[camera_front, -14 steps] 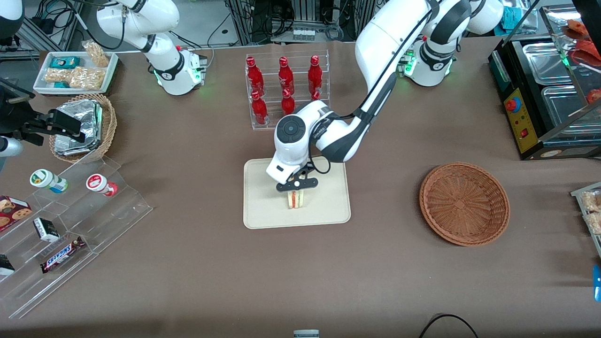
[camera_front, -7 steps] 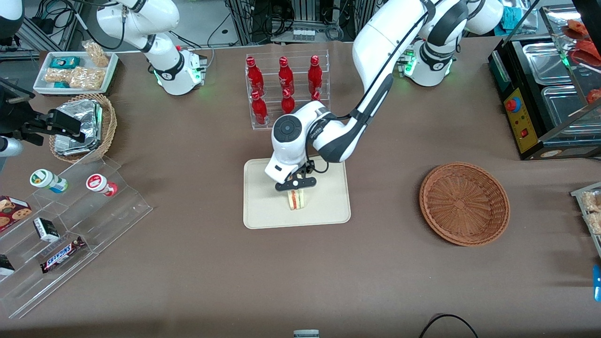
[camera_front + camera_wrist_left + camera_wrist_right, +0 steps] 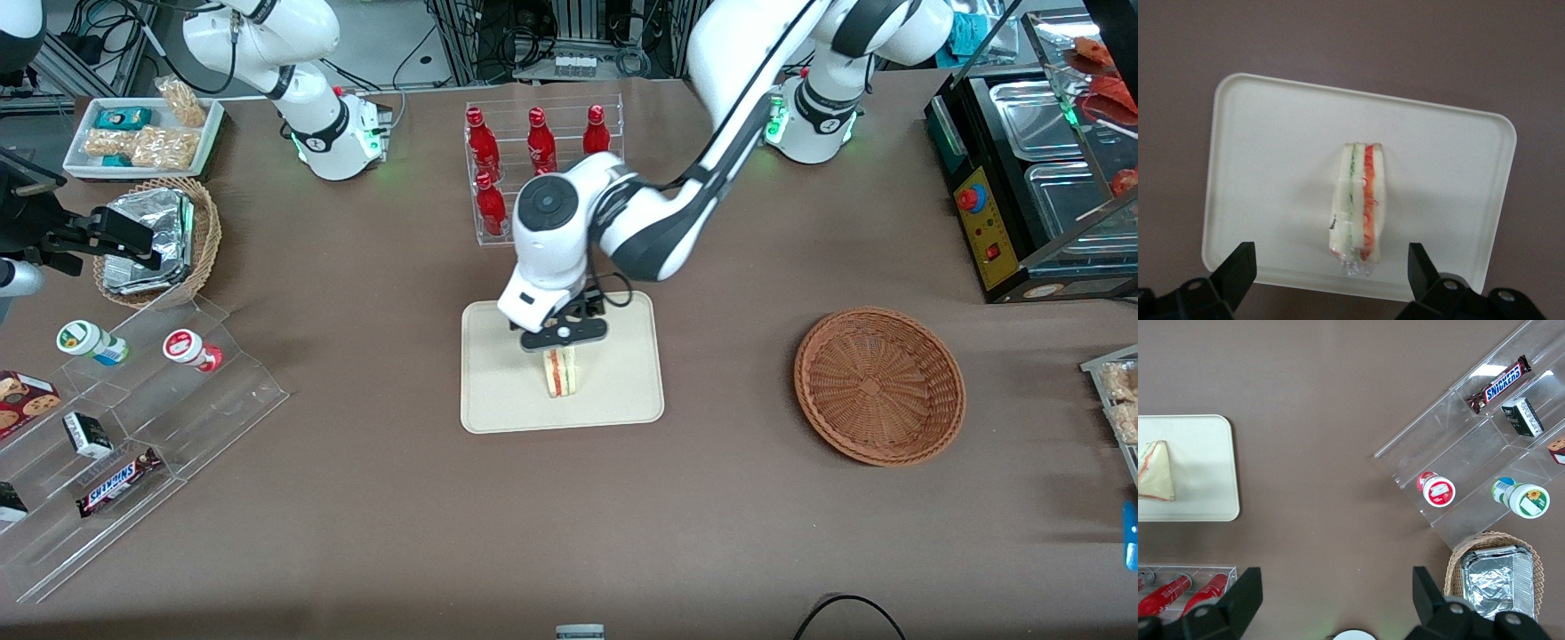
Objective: Place sandwich from basket to tray
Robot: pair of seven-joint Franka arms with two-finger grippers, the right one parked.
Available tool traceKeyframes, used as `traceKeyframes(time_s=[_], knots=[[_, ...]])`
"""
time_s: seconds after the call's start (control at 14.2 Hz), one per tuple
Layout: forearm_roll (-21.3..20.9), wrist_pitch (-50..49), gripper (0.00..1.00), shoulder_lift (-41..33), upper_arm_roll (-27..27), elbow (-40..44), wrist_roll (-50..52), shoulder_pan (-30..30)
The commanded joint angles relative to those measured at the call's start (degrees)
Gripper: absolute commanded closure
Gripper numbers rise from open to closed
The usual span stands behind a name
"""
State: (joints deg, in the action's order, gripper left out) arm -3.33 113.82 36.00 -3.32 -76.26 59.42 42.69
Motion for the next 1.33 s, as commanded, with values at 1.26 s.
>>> traceKeyframes(time_s=[1.26], knots=[[2.9, -18.7, 0.0, -36.5, -0.4, -30.2, -54.7, -35.5]])
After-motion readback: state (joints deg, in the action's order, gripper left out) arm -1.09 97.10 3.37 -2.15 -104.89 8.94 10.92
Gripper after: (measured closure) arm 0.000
